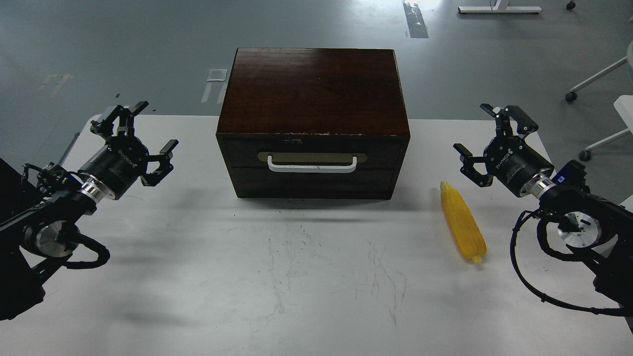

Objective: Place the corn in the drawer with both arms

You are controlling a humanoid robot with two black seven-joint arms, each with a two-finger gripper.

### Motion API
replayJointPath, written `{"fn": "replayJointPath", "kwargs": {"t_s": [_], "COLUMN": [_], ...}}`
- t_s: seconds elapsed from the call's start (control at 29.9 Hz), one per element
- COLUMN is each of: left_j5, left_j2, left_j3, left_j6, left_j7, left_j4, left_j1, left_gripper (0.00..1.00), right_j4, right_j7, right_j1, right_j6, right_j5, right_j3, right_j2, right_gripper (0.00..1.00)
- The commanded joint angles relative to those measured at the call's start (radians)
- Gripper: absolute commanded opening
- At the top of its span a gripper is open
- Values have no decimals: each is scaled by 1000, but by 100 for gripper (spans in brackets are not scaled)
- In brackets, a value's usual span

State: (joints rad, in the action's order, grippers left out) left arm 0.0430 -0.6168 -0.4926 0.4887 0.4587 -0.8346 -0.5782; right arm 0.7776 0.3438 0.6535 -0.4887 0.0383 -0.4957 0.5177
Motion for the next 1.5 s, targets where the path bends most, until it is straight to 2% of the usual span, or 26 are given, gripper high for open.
{"fn": "replayJointPath", "kwargs": {"t_s": [0.0,0.23,0.5,0.53,0.6,0.77,0.8,0.9,0.97,1.0,1.07,1.2,1.34,1.47], "left_j5": [0,-5,0,0,6,214,215,417,577,578,704,1062,1373,1593], "left_j2": [-1,-26,-179,-207,-228,-294,-294,-285,-261,-261,-235,-115,-3,51], "left_j3": [0,-3,-11,-12,-9,-8,-8,-8,-6,-6,-6,-4,0,12], "left_j6": [0,0,0,0,0,0,0,0,0,0,0,0,0,0], "left_j7": [0,-2,15,29,30,30,30,30,30,30,30,30,30,30], "left_j4": [0,0,-1,-3,-8,-37,-37,-107,-197,-198,-277,-411,-454,-459], "left_j1": [3,6,-21,-52,-89,-320,-321,-429,-500,-500,-543,-612,-638,-643], "left_gripper": [99,99,99,99,99,99,99,99,99,99,99,99,99,99], "right_j4": [0,2,3,3,3,5,5,5,5,5,5,5,6,8], "right_j7": [-2,0,0,1,0,1,1,1,3,3,3,4,4,4], "right_j1": [0,0,3,3,3,11,11,11,11,11,9,11,12,11], "right_j6": [0,0,0,0,0,0,0,0,0,0,0,0,0,0], "right_j5": [0,0,-1,-1,-1,-1,-1,-1,-1,-1,-1,-1,-3,-3], "right_j3": [0,-1,-7,-9,-10,-15,-15,-15,-15,-15,-15,-15,-15,-15], "right_j2": [-1,2,10,11,11,42,42,44,44,44,44,50,50,59], "right_gripper": [100,100,100,100,100,100,100,100,100,100,100,100,100,100]}}
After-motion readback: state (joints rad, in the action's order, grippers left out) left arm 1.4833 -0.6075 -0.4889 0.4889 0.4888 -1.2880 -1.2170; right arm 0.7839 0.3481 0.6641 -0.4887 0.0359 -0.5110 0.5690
